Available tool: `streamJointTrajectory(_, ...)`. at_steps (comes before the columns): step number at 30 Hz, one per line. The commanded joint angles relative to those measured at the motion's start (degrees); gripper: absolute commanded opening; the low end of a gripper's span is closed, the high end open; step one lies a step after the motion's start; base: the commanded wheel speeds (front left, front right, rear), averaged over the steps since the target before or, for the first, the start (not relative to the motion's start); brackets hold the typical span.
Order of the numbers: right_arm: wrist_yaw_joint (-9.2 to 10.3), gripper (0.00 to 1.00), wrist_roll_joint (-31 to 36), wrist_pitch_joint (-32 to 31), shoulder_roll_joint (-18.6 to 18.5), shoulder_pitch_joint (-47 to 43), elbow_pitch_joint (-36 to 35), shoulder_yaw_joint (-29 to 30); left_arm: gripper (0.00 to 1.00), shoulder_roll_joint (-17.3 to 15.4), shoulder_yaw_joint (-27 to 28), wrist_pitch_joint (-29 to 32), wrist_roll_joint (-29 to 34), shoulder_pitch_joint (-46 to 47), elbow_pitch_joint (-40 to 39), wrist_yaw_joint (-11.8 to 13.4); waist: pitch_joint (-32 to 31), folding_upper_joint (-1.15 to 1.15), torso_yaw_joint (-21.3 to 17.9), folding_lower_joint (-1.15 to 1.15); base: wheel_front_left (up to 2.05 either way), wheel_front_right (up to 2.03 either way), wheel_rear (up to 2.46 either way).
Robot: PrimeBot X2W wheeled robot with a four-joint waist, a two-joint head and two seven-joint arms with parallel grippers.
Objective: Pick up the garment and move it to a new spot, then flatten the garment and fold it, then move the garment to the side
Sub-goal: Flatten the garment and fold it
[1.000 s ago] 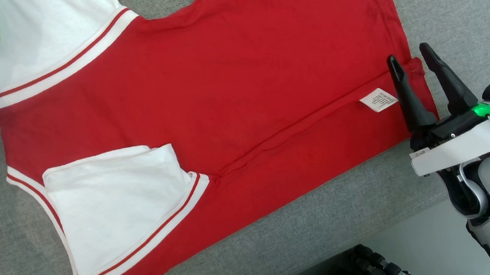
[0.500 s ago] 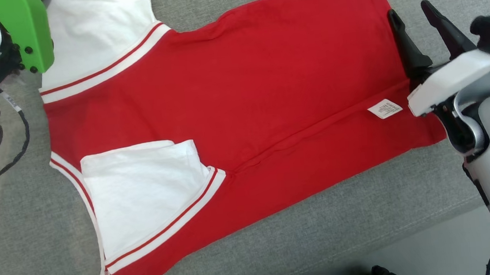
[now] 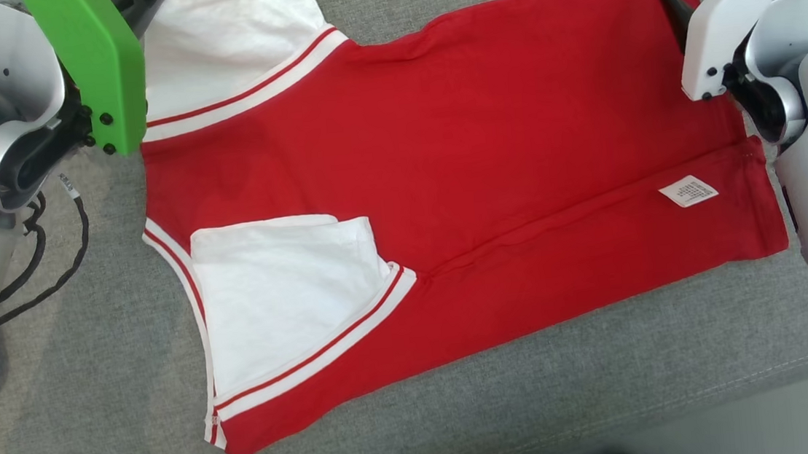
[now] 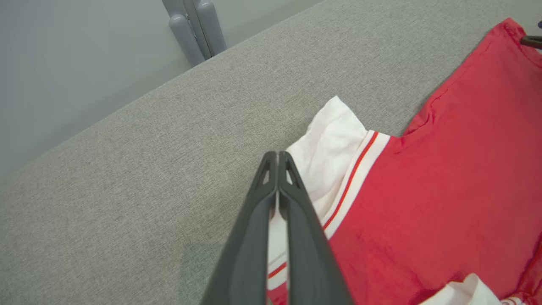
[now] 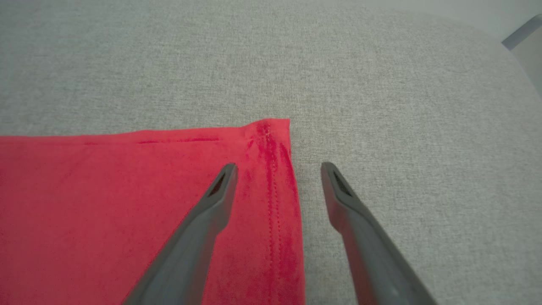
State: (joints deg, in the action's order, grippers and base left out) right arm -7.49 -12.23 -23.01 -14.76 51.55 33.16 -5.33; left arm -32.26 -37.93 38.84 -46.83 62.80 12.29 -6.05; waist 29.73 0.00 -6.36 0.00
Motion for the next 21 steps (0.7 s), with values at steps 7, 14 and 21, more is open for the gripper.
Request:
streamJointTrajectory(7, -0.02, 1.0, 1.9, -3.0, 0.6, 3.1, 1.3, 2.1, 0.0, -0.8, -0.2, -0.1, 0.2, -1.1, -1.6, 0.5, 0.8, 0.0, 1.2, 0.0, 0.0, 0.0, 0.0)
streamJointTrajectory(14, -0.02, 0.9, 2.4, -5.2, 0.4, 4.3, 1.9, 2.6, 0.0, -0.5, -0.3, -0.9, 0.2, -1.1, -1.6, 0.7, 1.0, 0.0, 1.9, 0.0, 0.0, 0.0, 0.0)
streamJointTrajectory(21, -0.01, 0.44, 3.0, -6.1, 0.3, 5.0, 2.3, 3.1, 0.0, 0.1, -0.6, -1.4, -0.1, -0.8, -1.4, 0.4, 1.2, 0.0, 2.7, 0.0, 0.0, 0.0, 0.0)
